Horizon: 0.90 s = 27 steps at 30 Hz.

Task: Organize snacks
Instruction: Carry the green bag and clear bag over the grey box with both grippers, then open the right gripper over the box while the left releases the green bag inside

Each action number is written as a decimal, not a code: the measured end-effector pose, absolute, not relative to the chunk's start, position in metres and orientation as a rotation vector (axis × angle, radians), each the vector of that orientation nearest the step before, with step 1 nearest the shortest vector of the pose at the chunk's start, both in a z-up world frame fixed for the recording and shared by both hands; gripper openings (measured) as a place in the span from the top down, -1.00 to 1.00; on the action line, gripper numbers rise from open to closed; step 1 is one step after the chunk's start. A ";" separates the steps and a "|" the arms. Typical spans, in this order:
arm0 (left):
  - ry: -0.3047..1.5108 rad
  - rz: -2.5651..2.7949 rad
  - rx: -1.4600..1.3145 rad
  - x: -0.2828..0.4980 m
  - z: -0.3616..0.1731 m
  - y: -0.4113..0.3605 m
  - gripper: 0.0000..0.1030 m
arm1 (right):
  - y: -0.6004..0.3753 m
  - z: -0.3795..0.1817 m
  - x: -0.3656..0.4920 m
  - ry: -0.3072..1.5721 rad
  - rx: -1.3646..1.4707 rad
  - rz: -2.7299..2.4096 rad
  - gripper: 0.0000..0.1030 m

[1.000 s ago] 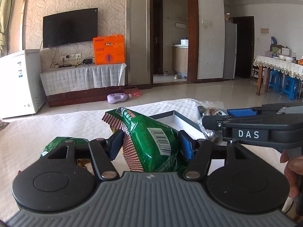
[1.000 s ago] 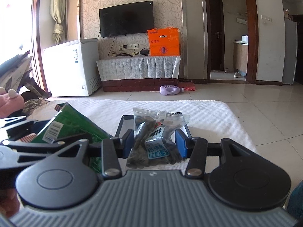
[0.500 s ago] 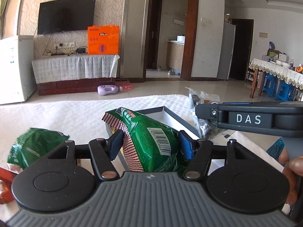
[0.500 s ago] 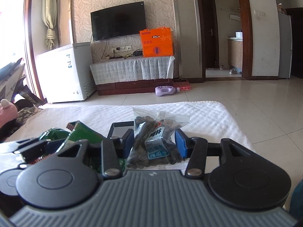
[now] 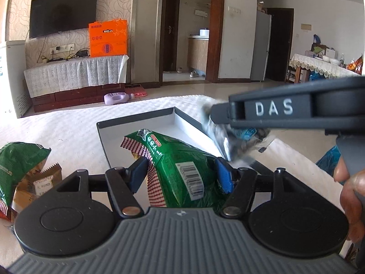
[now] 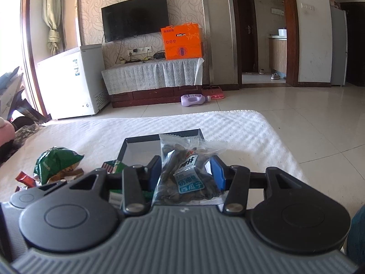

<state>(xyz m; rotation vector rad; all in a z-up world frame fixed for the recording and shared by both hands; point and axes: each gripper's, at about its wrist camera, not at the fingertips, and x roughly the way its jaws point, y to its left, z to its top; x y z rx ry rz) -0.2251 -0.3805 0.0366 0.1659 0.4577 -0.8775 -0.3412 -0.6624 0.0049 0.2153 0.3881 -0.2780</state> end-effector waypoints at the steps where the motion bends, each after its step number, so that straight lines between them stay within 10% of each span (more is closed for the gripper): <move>1: 0.459 -0.883 0.169 -0.227 0.036 -0.378 -0.37 | -0.662 0.005 -0.341 0.389 0.220 -0.275 0.09; 27: 0.403 -0.846 0.173 -0.241 0.048 -0.337 -0.96 | -0.653 -0.010 -0.339 0.472 0.220 -0.269 0.09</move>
